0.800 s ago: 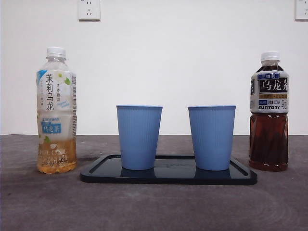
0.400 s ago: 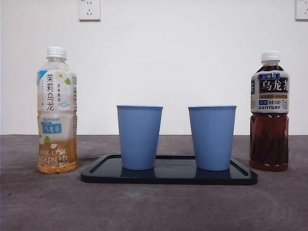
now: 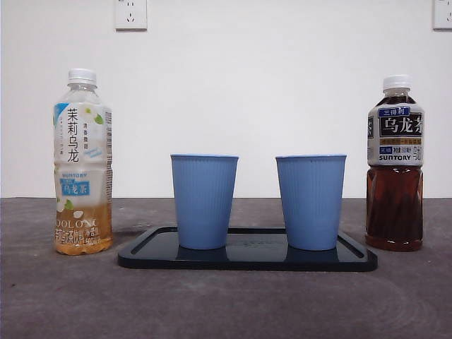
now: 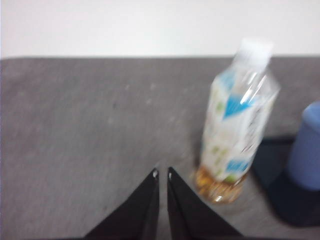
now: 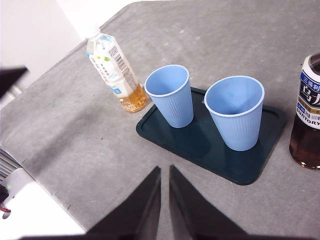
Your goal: Pour the drink into the cup
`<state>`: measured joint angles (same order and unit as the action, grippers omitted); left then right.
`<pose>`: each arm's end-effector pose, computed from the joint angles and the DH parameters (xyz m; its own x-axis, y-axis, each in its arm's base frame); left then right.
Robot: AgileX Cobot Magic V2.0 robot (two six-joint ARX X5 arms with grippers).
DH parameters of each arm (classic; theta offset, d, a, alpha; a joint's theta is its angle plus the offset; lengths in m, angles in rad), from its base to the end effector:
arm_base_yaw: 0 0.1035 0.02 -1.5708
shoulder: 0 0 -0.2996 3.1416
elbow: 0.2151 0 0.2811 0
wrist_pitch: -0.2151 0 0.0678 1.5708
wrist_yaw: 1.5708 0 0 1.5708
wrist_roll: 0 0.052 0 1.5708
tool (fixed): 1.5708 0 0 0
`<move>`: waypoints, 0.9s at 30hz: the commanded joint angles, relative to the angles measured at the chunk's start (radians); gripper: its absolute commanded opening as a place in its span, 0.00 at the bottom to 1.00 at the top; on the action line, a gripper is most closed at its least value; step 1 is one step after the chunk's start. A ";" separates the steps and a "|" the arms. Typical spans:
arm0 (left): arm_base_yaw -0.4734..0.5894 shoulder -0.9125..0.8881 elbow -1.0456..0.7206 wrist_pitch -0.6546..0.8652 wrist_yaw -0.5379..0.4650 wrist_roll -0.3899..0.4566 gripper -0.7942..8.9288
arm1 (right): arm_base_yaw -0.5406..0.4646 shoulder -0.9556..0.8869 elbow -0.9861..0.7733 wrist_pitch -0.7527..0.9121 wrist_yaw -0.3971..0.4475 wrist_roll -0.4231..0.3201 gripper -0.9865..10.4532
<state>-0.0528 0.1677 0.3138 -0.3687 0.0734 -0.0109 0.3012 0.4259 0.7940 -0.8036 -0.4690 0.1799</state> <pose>0.1039 -0.0093 0.2264 0.9675 -0.1246 -0.2202 0.1217 0.9922 -0.0268 0.0745 0.0478 0.3339 0.6383 0.6716 -0.3763 -0.5733 0.7409 0.3498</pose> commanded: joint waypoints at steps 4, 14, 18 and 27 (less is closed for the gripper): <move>0.043 -0.139 -0.182 0.110 -0.003 -0.029 0.11 | 0.004 0.003 0.012 0.010 -0.002 -0.008 0.11; 0.060 -0.165 -0.302 0.190 -0.011 -0.114 0.11 | 0.004 0.003 0.012 0.011 -0.002 -0.008 0.11; 0.060 -0.165 -0.302 0.182 -0.023 -0.092 0.11 | 0.004 0.003 0.012 0.011 -0.002 -0.008 0.11; 0.058 -0.165 -0.302 0.182 -0.023 -0.090 0.11 | 0.004 0.003 0.012 0.011 -0.002 -0.008 0.11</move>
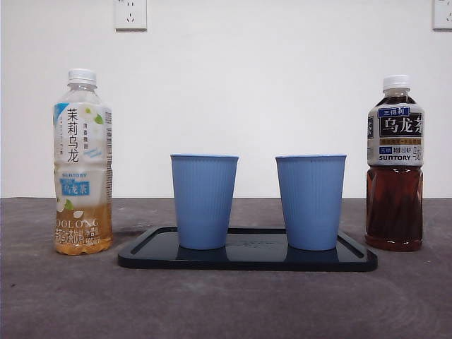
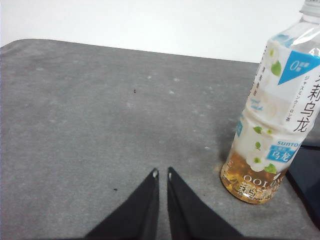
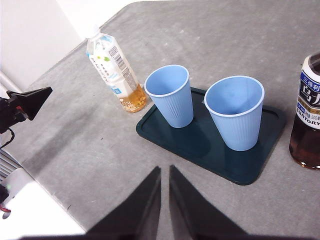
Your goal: Pour the drink into the cup
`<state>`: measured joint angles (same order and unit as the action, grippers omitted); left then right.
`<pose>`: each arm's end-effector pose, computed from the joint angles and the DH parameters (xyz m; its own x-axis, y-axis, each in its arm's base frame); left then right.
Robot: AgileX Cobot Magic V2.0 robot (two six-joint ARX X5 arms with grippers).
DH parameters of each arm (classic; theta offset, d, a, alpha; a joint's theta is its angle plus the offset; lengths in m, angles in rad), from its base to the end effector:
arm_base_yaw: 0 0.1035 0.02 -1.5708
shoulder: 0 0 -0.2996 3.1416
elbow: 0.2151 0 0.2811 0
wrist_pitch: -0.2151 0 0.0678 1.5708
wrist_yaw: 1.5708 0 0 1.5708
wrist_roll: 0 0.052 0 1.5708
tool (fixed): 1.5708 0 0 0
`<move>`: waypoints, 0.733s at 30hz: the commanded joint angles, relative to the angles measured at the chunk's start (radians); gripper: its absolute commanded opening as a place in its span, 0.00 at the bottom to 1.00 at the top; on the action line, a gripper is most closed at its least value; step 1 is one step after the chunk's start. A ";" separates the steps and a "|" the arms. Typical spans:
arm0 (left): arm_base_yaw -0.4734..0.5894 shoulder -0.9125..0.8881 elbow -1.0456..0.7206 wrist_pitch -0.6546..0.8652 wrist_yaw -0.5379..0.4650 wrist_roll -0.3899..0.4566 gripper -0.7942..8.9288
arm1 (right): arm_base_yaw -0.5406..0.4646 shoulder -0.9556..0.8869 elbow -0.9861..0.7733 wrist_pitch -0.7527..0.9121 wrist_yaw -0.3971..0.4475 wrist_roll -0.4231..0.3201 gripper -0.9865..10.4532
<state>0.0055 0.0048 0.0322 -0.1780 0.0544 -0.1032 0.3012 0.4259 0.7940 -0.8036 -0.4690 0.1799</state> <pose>0.1117 -0.0022 0.1545 0.9875 -0.0489 -0.1498 0.0326 0.9934 -0.1100 0.0745 0.0478 0.3339 0.6383 0.6716 -0.3763 -0.5733 0.7409 0.3498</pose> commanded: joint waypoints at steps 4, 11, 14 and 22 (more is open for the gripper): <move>0.000 -0.002 -0.020 -0.008 -0.004 0.002 0.11 | 0.004 0.003 0.012 0.011 -0.002 -0.008 0.11; 0.000 -0.002 -0.020 -0.008 -0.004 0.002 0.11 | 0.004 0.003 0.012 0.011 -0.002 -0.008 0.11; 0.000 -0.002 -0.020 -0.008 -0.004 0.002 0.11 | 0.004 0.003 0.012 0.011 -0.002 -0.008 0.11; 0.000 -0.002 -0.020 -0.008 -0.004 0.002 0.11 | -0.016 -0.016 0.011 0.016 -0.001 -0.010 0.11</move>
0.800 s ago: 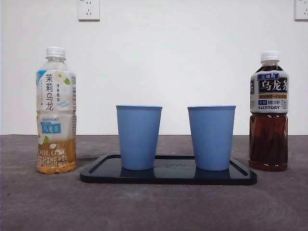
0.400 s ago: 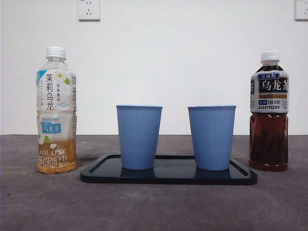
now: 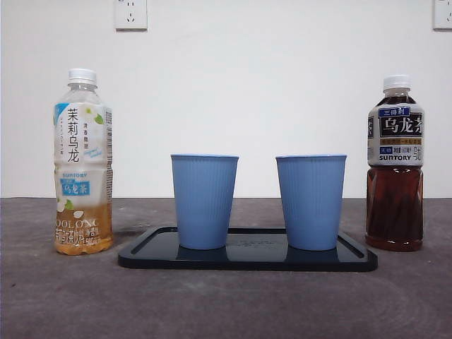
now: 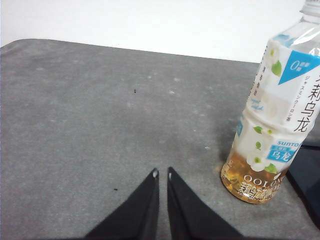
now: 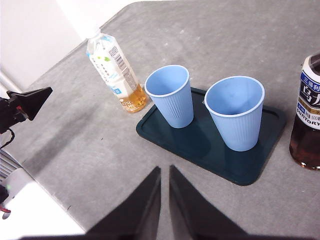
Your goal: Pour the drink into the cup
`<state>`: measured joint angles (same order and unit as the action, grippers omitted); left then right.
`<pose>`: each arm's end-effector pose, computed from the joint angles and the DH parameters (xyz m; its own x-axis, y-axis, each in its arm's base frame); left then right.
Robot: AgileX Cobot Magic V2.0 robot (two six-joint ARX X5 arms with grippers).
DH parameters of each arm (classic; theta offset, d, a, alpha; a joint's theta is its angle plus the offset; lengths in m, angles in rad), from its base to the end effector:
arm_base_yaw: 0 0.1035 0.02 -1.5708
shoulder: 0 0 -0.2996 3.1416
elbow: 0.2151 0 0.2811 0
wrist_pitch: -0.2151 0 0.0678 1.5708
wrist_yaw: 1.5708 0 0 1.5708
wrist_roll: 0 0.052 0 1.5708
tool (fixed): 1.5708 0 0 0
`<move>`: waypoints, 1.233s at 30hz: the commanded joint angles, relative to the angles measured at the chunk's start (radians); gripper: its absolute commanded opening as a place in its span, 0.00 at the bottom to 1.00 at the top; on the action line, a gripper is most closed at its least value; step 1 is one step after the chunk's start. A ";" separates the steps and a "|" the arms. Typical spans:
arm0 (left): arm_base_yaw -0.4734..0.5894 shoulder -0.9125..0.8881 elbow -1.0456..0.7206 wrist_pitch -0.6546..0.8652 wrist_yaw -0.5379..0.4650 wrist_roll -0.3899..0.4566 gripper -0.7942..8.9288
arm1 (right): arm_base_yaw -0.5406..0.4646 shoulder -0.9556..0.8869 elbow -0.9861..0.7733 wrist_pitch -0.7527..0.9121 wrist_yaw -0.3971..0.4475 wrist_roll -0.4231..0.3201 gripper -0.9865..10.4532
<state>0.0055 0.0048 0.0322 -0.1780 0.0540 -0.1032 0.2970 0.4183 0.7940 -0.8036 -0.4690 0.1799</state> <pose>0.1117 -0.0022 0.1545 0.9875 -0.0485 -0.1498 0.0322 0.9934 -0.1099 0.0730 0.0469 0.3344 0.6438 0.6697 -0.3701 -0.5727 0.7425 0.3473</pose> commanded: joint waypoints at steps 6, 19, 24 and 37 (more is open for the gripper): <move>0.000 -0.002 -0.020 -0.008 -0.003 0.002 0.11 | -0.168 -0.110 -0.156 0.232 0.066 -0.102 0.11; 0.000 -0.002 -0.020 -0.008 -0.003 0.002 0.11 | -0.314 -0.414 -0.730 0.657 0.444 -0.166 0.10; 0.000 -0.002 -0.020 -0.008 -0.003 0.002 0.11 | -0.314 -0.415 -0.783 0.650 0.476 -0.166 0.10; 0.000 -0.002 -0.020 -0.008 -0.003 0.002 0.11 | -0.312 -0.415 -0.783 0.648 0.470 -0.168 0.10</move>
